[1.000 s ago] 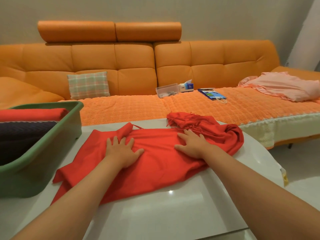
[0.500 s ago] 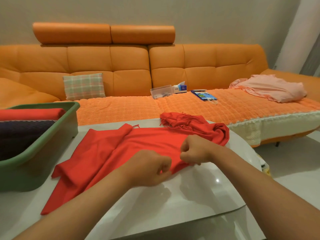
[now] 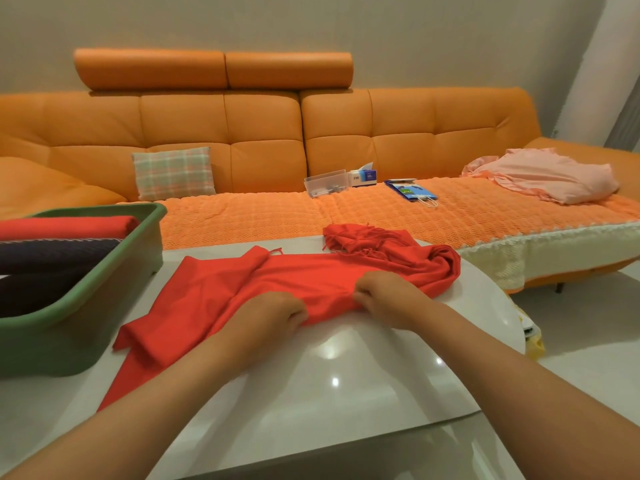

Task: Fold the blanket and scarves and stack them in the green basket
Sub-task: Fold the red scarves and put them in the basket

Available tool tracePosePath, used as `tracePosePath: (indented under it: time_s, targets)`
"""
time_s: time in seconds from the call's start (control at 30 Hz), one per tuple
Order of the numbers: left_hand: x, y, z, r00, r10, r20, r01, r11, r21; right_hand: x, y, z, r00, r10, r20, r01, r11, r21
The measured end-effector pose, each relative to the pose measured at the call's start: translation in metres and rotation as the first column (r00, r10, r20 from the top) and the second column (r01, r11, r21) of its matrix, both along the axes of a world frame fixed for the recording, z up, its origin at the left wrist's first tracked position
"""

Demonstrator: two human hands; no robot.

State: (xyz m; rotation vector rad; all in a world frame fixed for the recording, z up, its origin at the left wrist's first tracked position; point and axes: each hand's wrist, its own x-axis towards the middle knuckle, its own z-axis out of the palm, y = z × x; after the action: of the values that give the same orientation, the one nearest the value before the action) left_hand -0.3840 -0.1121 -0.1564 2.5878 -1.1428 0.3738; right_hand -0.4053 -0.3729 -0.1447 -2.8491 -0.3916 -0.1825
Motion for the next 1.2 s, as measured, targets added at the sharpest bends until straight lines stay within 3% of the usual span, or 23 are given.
tracePosePath:
  time_s: [0.17,0.23,0.33,0.43,0.57,0.7,0.77,0.87,0.93,1.0,1.03,1.1,1.13,1.2]
  targets:
    - [0.008,-0.006,0.025,0.949,0.107,-0.298,-0.209,0.917,-0.339,-0.005,-0.001,0.028,0.986,-0.143,0.089,0.117,0.962,0.247]
    - [0.007,-0.006,0.026,0.921,0.043,-0.388,-0.194,0.913,-0.36,-0.011,0.001,0.034,0.982,-0.151,0.117,0.124,0.97,0.209]
    - [-0.001,-0.005,0.025,0.869,-0.013,-0.495,-0.128,0.96,-0.251,-0.023,0.004,0.04,0.991,-0.091,0.101,0.074,0.984,0.161]
    - [-0.005,-0.001,0.025,0.886,-0.005,-0.464,-0.073,0.986,-0.149,-0.028,0.004,0.04,0.994,-0.032,0.103,0.028,0.999,0.034]
    - [-0.009,0.009,0.032,0.899,0.035,-0.437,-0.062,0.997,-0.048,-0.027,0.0,0.039,0.989,-0.008,0.149,-0.021,0.98,0.199]
    - [-0.02,0.011,0.05,0.897,0.047,-0.44,-0.033,0.999,0.04,-0.034,-0.013,0.046,0.995,0.006,0.1,-0.02,0.991,0.134]
    - [-0.025,0.01,0.054,0.92,0.035,-0.391,-0.025,0.999,0.031,-0.039,-0.019,0.045,0.996,-0.017,0.084,0.006,0.991,0.131]
    - [-0.027,0.007,0.054,0.937,0.0,-0.35,-0.047,0.991,-0.125,-0.044,-0.024,0.045,0.971,-0.07,0.231,0.032,0.985,0.168]
    - [-0.029,0.006,0.058,0.835,-0.078,-0.545,-0.083,0.961,-0.264,-0.05,-0.025,0.052,0.974,-0.126,0.19,0.073,0.961,0.268]
    - [-0.031,0.005,0.061,0.621,-0.131,-0.773,-0.11,0.962,-0.252,-0.059,-0.026,0.059,0.991,-0.116,-0.067,0.132,0.934,0.331]
    - [-0.03,0.006,0.058,0.606,-0.114,-0.787,-0.092,0.973,-0.212,-0.062,-0.026,0.06,0.977,-0.103,-0.185,0.155,0.943,0.295]
    - [-0.023,0.01,0.047,0.777,-0.012,-0.629,-0.085,0.989,-0.123,-0.065,-0.024,0.053,0.96,-0.12,-0.254,0.171,0.967,0.189]
    - [-0.017,0.013,0.041,0.87,0.046,-0.492,-0.086,0.995,-0.059,-0.063,-0.022,0.049,0.966,-0.141,-0.215,0.177,0.971,0.158]
    - [-0.008,0.017,0.031,0.945,0.069,-0.319,-0.051,0.997,0.062,-0.057,-0.017,0.04,0.983,-0.156,-0.1,0.168,0.977,0.127]
